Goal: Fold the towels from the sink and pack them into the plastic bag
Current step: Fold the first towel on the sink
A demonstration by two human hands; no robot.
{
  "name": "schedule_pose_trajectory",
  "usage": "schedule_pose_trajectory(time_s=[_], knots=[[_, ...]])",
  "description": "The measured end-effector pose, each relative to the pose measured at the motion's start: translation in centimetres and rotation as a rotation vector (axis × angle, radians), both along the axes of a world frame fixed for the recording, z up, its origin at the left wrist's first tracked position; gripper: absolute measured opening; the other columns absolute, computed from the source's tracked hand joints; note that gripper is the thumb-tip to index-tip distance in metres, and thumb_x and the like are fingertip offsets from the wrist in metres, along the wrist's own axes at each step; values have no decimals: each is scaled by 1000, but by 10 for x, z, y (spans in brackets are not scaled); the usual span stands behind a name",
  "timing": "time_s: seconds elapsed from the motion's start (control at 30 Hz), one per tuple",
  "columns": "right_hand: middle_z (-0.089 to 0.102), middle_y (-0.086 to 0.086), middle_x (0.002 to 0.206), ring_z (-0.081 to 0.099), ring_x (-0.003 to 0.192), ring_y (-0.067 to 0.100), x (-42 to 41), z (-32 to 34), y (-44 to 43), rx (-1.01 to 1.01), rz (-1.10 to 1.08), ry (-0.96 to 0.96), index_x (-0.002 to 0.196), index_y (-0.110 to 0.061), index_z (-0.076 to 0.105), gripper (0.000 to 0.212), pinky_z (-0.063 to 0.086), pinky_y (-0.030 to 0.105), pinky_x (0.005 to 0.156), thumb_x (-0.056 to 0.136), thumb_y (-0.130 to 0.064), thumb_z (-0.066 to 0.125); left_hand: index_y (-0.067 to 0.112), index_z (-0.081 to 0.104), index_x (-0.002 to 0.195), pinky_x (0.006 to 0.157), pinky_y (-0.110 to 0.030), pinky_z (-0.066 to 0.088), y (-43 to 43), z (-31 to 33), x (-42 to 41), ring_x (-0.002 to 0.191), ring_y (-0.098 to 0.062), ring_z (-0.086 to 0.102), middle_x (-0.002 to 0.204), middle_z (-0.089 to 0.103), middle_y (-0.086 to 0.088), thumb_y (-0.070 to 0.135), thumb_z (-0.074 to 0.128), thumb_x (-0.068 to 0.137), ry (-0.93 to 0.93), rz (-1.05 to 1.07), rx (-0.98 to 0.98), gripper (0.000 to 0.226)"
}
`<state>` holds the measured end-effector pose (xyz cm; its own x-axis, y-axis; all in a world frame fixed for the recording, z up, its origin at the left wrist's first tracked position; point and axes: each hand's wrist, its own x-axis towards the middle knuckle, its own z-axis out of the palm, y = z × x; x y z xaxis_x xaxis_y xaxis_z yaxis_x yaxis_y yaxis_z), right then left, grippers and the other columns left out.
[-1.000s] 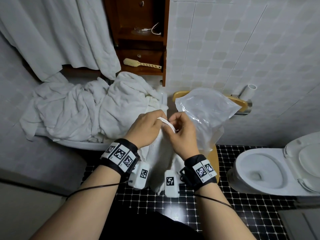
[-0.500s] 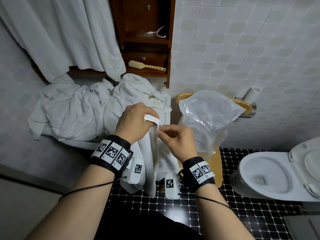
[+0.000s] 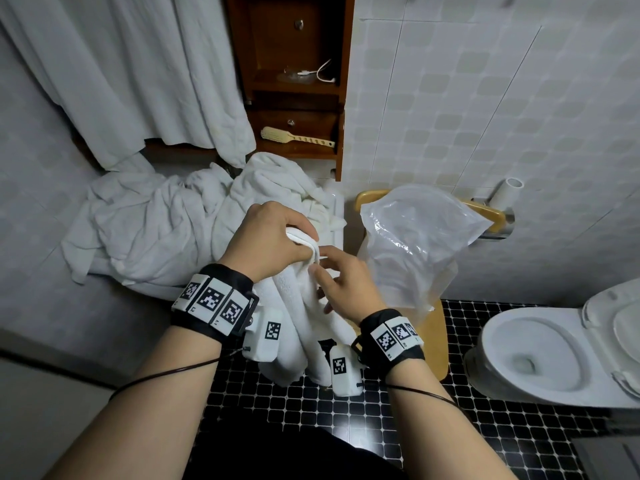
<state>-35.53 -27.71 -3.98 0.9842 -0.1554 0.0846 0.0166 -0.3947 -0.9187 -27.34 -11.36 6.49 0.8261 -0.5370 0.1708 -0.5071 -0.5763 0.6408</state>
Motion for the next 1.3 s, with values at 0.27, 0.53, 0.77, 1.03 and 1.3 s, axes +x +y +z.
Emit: schedule_pose_trajectory(time_s=[0.27, 0.53, 0.77, 1.03, 1.3], knots=[[68, -1, 78, 67, 56, 21, -2, -11, 8, -124, 43, 180, 120, -37, 56, 32, 56, 37, 54, 96, -16, 55, 32, 84, 85, 78, -15, 53, 3, 2, -2, 84, 1, 69, 81, 76, 19, 16, 85, 71, -10, 12, 3, 21], [65, 3, 85, 62, 89, 34, 5, -18, -30, -324, -601, 50, 108, -20, 65, 18, 42, 39, 75, 100, -10, 52, 40, 81, 78, 81, -35, 60, 15, -9, 5, 88, -9, 67, 80, 75, 16, 24, 84, 68, 14, 182, 22, 19], [63, 1, 71, 61, 68, 29, -6, -29, -18, -273, -453, -69, 102, -21, 56, 12, 49, 42, 62, 93, -16, 61, 36, 80, 82, 81, -29, 57, 7, -9, 10, 92, -15, 67, 87, 75, 13, 21, 80, 75, -28, 371, -81, 16], [58, 0, 111, 61, 79, 31, -14, -26, 11, -433, -60, -187, 121, -32, 49, 37, 52, 43, 68, 93, -12, 37, 32, 81, 82, 73, -17, 50, -9, -6, 7, 84, -11, 68, 83, 76, 15, 17, 76, 76, -59, 361, -143, 17], [56, 5, 107, 64, 70, 42, 1, -21, 20, -642, -293, 28, 119, -27, 71, 33, 54, 43, 62, 94, -11, 56, 30, 82, 84, 78, -28, 57, -13, -2, 1, 87, -12, 69, 84, 76, 13, 20, 78, 75, -25, 329, -123, 14]])
